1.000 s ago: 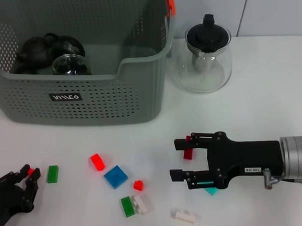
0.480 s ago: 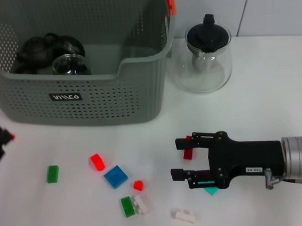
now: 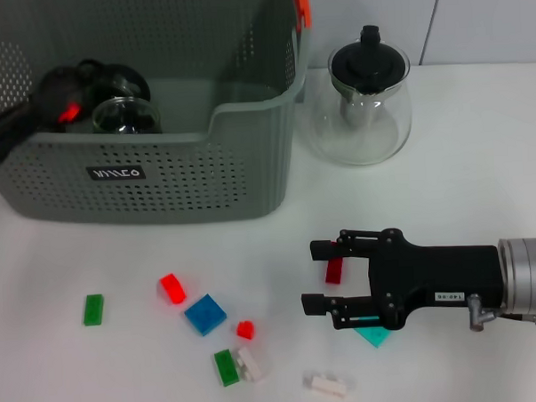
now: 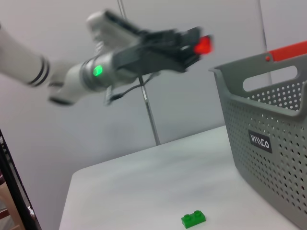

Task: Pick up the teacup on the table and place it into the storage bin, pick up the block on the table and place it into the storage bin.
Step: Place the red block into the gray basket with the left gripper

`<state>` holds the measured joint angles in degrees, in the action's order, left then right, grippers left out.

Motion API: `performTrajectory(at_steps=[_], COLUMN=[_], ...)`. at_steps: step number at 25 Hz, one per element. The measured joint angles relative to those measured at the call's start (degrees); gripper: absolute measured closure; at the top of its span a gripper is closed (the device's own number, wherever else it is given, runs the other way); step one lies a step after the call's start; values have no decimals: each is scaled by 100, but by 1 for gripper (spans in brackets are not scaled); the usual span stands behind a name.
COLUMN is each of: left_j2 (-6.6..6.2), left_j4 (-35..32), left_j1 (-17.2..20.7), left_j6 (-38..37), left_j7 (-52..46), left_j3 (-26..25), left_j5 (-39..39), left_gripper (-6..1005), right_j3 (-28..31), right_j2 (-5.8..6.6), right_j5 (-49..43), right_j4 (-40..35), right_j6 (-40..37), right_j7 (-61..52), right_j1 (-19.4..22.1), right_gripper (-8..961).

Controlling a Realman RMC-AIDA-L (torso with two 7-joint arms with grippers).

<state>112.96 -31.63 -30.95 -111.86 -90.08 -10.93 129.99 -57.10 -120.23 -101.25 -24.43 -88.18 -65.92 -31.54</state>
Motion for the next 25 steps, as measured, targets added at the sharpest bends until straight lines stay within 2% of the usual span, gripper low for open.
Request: performTrajectory(at_steps=[1, 2, 5, 6, 9, 11, 15, 23, 25], left_j2=[-10, -12, -33, -37, 12, 123, 270, 317, 321], left_j4=[-172, -235, -631, -715, -1219, -1527, -1906, -1973, -1981], left_j1=[-236, -314, -760, -824, -931, -898, -852, -824, -782], left_j6=[267, 393, 1225, 1478, 2391, 2657, 2871, 3216, 3145], left_j7=[-198, -275, -799, -981, -1799, -2083, -2408, -2664, -2640], left_j3=[186, 266, 1073, 1352, 2736, 3070, 3166, 3180, 3184], left_j5=[1, 2, 44, 55, 60, 41, 18, -157, -345], left_gripper=[814, 814, 814, 814, 813, 813, 813, 812, 623], right_j3=[0, 0, -2, -2, -3, -3, -8, -8, -6], right_j2=[0, 0, 0, 1, 0, 0, 0, 0, 0], right_j5=[0, 0, -1, -1, 0, 0, -1, -1, -1], right_j4=[0, 0, 0, 0, 0, 0, 0, 0, 0], right_j6=[2, 2, 3, 4, 3, 0, -10, -65, -67], right_j7=[0, -1, -5, -6, -7, -8, -9, -9, -9], right_j1=[0, -2, -9, -9, -10, -10, -15, -36, -36], right_gripper=[162, 162, 162, 162, 162, 162, 162, 162, 162])
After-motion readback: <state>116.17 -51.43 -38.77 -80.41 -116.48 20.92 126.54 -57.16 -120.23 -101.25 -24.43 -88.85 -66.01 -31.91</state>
